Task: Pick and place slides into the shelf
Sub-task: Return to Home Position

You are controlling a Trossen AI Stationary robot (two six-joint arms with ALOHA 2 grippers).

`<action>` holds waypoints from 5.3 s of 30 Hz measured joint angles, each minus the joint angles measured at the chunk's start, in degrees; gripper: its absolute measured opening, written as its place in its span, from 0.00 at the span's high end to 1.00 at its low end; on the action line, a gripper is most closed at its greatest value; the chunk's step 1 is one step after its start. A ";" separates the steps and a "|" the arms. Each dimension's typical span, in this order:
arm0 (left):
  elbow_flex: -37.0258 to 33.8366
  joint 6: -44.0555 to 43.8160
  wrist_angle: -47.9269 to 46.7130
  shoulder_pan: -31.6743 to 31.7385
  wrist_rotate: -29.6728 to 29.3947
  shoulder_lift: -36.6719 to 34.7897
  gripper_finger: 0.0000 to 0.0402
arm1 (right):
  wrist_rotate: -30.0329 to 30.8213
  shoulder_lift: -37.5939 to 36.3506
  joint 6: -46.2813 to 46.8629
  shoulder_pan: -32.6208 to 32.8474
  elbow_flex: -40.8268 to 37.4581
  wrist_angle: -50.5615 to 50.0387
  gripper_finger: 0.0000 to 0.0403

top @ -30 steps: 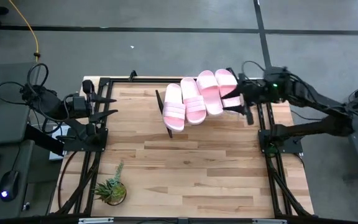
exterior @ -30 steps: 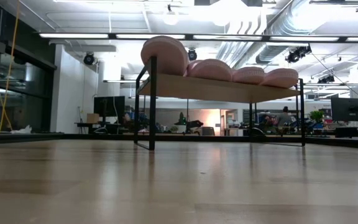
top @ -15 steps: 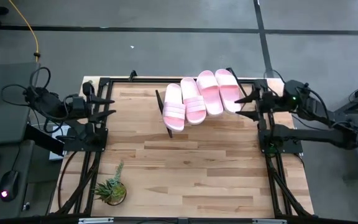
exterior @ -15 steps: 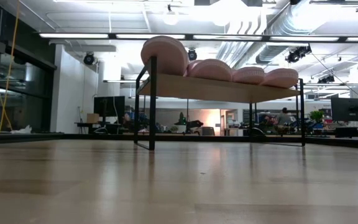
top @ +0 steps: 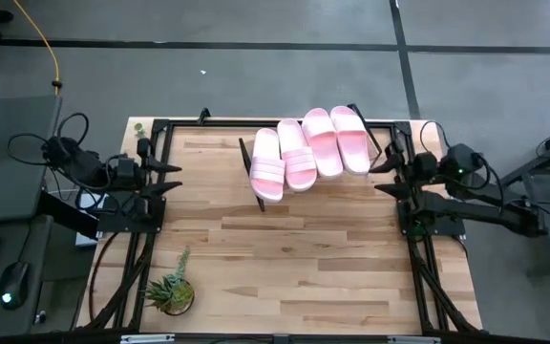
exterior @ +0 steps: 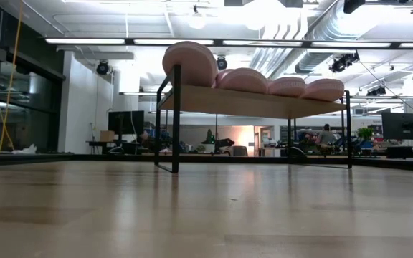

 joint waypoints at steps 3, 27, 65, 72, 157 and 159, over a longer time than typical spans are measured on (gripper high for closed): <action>-0.61 -0.02 0.29 0.00 0.73 0.02 0.64 | 1.74 -0.62 0.61 1.08 -1.86 2.06 0.56; -6.55 -0.65 3.59 0.00 0.71 -2.86 0.64 | 20.51 0.29 -7.40 24.76 -1.99 -1.10 0.56; -19.09 -1.48 19.67 0.04 -1.68 -8.48 0.72 | 25.50 0.31 -10.42 25.66 -1.99 -7.18 0.56; -19.86 -1.30 19.69 0.07 -3.71 -8.45 0.60 | 27.72 0.31 -11.04 25.66 -1.99 -7.18 0.56; -29.80 -9.70 14.09 34.51 28.69 -19.47 0.57 | 28.27 -19.67 -9.34 25.55 -27.45 10.29 0.56; -30.53 -9.61 14.15 34.51 28.67 -19.50 0.57 | 28.41 -19.65 -9.49 25.57 -27.84 9.86 0.56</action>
